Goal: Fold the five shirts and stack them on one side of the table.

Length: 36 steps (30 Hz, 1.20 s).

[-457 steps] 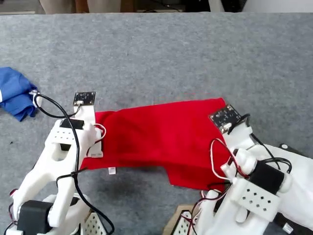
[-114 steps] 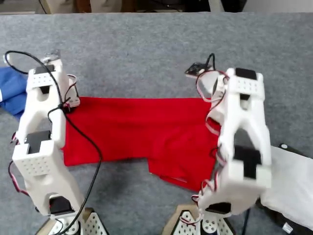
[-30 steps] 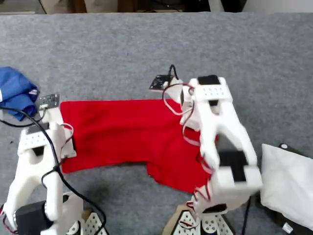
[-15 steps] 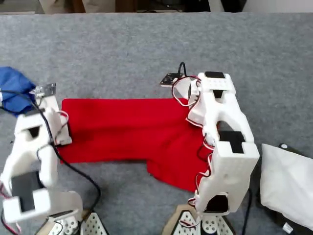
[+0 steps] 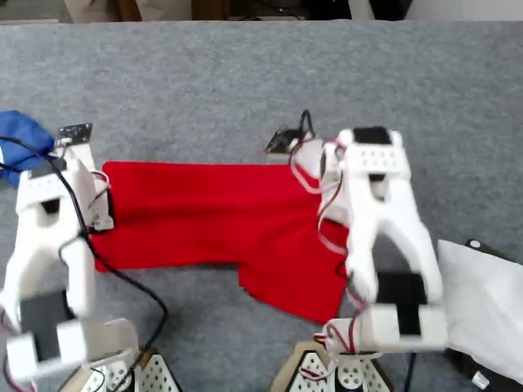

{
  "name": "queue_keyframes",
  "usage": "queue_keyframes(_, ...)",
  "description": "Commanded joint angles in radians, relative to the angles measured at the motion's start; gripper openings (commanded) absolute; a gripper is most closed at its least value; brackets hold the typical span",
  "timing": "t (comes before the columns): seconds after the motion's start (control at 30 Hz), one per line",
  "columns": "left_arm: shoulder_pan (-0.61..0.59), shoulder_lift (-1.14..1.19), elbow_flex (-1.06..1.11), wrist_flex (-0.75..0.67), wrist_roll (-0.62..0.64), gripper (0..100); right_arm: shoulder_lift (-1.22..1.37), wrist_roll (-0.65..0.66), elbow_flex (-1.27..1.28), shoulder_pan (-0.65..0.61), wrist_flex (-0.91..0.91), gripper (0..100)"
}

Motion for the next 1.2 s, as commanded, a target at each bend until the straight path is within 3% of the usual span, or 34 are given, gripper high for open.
queue_keyframes(0.0,0.021,-0.259,0.109,0.012,-0.002,2,-0.211,0.009,0.16,-0.082,0.005,0.9)
queue_keyframes(0.27,-0.071,-0.59,0.29,0.011,-0.003,2,-0.499,0.008,0.447,-0.268,0.095,1.9)
queue_keyframes(0.47,-0.124,-0.538,0.316,0.003,-0.005,2,-0.553,-0.003,0.568,-0.369,0.114,16.6)
queue_keyframes(0.53,-0.124,-0.507,0.321,-0.015,-0.002,2,-0.556,-0.04,0.601,-0.423,0.101,16.7)
queue_keyframes(0.7,-0.132,-0.403,0.42,-0.232,-0.003,2,-0.552,-0.13,0.639,-0.539,0.018,17.0)
queue_keyframes(0.97,-0.184,-0.28,0.42,-0.356,0.061,2,-0.55,-0.235,0.73,-0.555,-0.161,17.1)
queue_keyframes(1.17,-0.198,-0.255,0.419,-0.368,0.066,2,-0.539,-0.262,0.769,-0.553,-0.221,17.1)
